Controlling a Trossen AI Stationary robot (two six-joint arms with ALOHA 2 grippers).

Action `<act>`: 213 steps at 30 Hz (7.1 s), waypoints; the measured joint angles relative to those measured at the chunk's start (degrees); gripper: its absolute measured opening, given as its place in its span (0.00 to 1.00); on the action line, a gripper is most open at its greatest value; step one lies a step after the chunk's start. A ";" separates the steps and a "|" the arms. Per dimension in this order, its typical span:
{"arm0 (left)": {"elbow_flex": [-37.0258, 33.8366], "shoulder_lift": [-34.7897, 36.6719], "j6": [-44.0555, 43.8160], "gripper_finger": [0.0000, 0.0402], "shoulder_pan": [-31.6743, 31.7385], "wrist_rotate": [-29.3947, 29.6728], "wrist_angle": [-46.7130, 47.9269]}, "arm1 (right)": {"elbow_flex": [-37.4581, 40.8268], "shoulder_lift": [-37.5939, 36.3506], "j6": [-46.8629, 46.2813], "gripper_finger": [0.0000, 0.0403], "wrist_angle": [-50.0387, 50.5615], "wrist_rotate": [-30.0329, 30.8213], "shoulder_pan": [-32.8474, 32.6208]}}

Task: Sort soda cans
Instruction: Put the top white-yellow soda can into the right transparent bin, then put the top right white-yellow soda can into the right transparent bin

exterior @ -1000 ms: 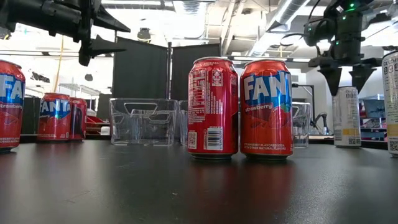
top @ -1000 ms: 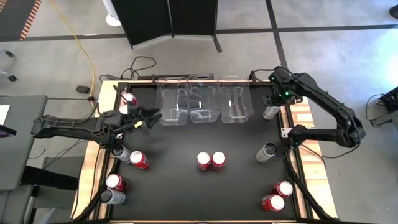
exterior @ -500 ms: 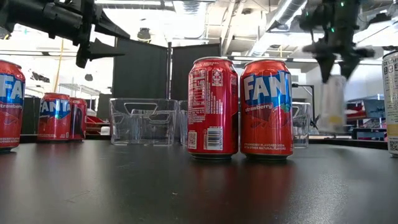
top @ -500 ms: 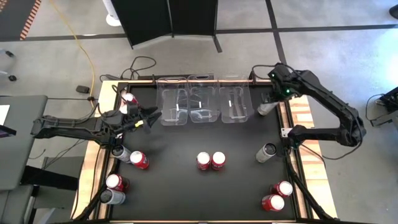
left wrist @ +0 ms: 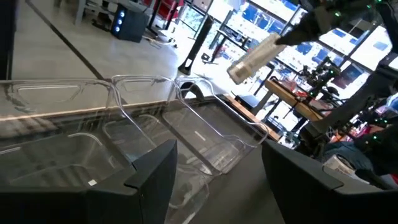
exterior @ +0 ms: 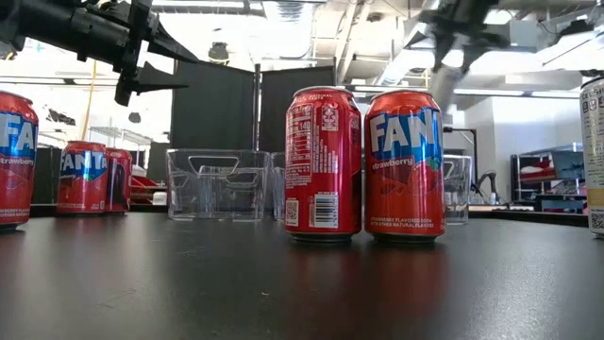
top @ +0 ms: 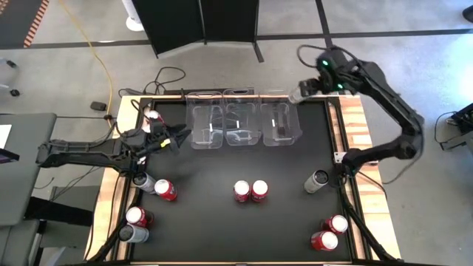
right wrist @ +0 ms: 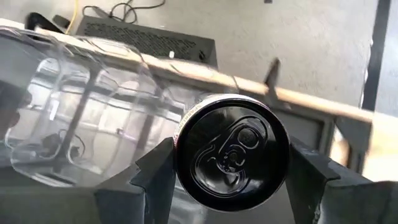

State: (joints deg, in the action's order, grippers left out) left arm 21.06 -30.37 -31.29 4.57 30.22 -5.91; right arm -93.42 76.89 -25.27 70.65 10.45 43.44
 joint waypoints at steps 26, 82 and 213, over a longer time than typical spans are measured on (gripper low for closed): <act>0.00 0.01 -3.07 0.58 0.36 0.00 2.27 | -7.68 31.22 12.27 0.59 -9.46 3.77 -5.16; 0.00 0.00 -4.06 0.58 1.93 3.91 4.07 | 12.31 -8.84 -16.11 0.94 19.38 -11.82 -31.55; 0.52 -11.62 -8.21 0.58 0.97 -5.46 -3.69 | -4.34 29.24 30.55 0.87 -3.12 -3.03 3.26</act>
State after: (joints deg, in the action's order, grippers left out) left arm 21.58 -41.99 -39.49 5.54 24.75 -9.61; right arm -97.76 106.13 5.29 67.53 7.42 46.70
